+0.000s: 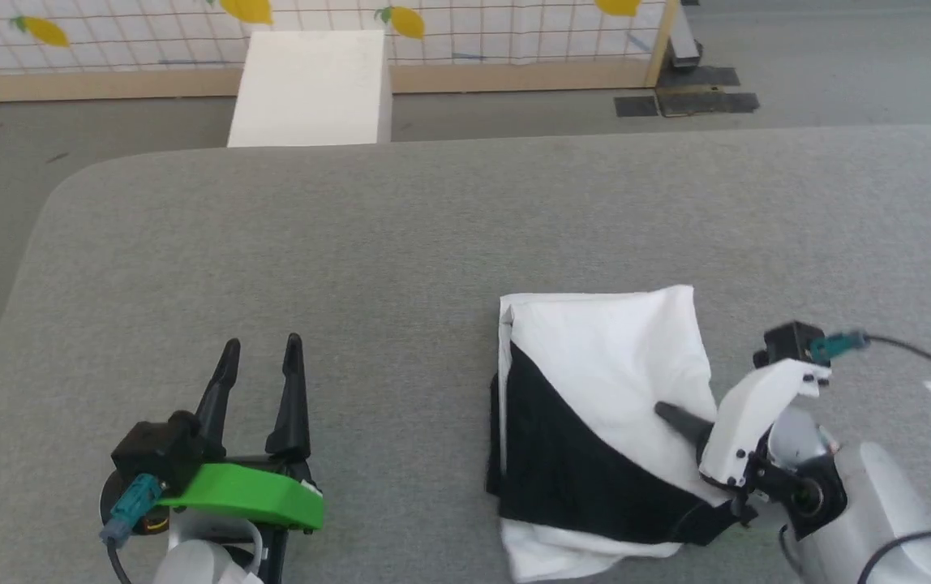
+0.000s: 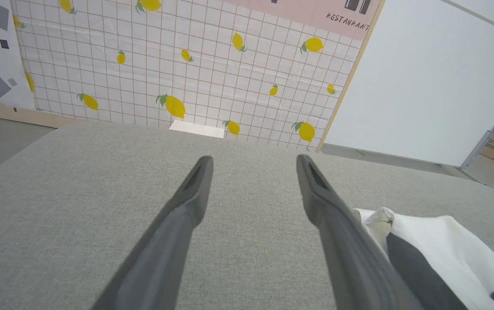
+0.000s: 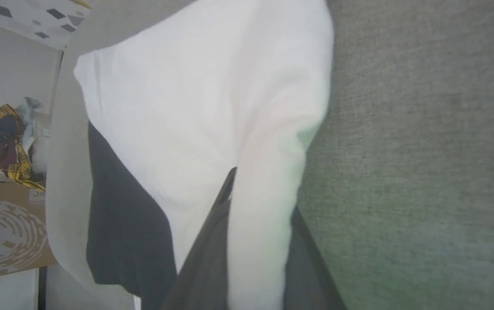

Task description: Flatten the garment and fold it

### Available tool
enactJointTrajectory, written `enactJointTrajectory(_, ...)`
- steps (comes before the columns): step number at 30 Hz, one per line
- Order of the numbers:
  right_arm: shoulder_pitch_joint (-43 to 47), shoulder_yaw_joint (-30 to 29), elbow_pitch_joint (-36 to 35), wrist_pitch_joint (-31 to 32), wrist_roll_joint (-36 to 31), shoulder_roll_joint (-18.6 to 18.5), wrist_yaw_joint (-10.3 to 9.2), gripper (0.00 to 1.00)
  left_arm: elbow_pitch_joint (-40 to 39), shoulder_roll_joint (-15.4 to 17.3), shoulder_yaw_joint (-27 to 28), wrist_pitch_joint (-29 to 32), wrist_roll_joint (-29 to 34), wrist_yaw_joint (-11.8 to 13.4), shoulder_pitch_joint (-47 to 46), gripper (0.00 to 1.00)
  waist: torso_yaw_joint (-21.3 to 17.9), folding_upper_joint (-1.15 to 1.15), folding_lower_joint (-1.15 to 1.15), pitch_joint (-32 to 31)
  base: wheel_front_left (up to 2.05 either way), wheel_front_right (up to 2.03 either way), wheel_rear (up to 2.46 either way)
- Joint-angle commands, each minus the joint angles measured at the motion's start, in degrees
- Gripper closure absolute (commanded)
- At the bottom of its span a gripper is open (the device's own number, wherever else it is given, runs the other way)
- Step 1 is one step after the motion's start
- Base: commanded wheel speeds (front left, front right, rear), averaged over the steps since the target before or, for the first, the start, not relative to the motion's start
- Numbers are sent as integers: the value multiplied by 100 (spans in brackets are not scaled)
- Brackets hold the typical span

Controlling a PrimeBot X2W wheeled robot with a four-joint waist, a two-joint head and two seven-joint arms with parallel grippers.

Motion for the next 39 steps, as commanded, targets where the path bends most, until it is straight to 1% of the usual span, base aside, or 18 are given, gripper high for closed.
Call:
enactJointTrajectory(1,-135,87,-189,56,-395,-188,-8,100,-40,-14,30,-21,32,-18,39,0,-228,0,0,73,0,0,0)
enactJointTrajectory(6,-331,459,-842,361,-1641,-754,-8,100,-98,-10,73,-21,68,-41,-84,0,-655,0,0,276,0,0,0)
enactJointTrajectory(8,-430,553,-1017,421,-1943,-950,-8,100,-124,2,82,-21,82,-51,-159,0,-838,0,0,389,0,0,0)
enactJointTrajectory(11,-577,593,-1154,395,-2240,-1189,-8,100,-154,28,60,-21,114,-64,-264,0,-1083,0,0,551,0,0,0)
enactJointTrajectory(15,-784,536,-1167,246,-2520,-1444,-8,100,-194,94,31,-21,133,-76,-404,0,-1406,0,0,834,0,0,0)
enactJointTrajectory(18,-985,463,-1081,-29,-2783,-1637,-8,100,-254,192,8,-21,165,-81,-528,0,-1607,0,0,1086,0,0,0)
enactJointTrajectory(22,-1258,268,-832,-437,-2991,-1763,-8,100,-351,359,-31,-19,197,-86,-711,0,-1790,0,0,1435,0,0,0)
enactJointTrajectory(28,-1666,-160,-353,-1104,-3320,-1826,-8,100,-587,585,-72,101,224,-89,-960,0,-1868,0,0,1885,0,0,0)
enactJointTrajectory(33,-1991,-602,33,-1607,-3810,-1977,-8,100,-845,757,-117,275,258,-90,-1108,0,-1798,0,0,2178,0,0,0)
enactJointTrajectory(39,-2301,-1278,340,-2073,-4400,-1958,-8,100,-1102,898,-102,448,273,-76,-1194,0,-1672,0,0,2405,0,0,0)
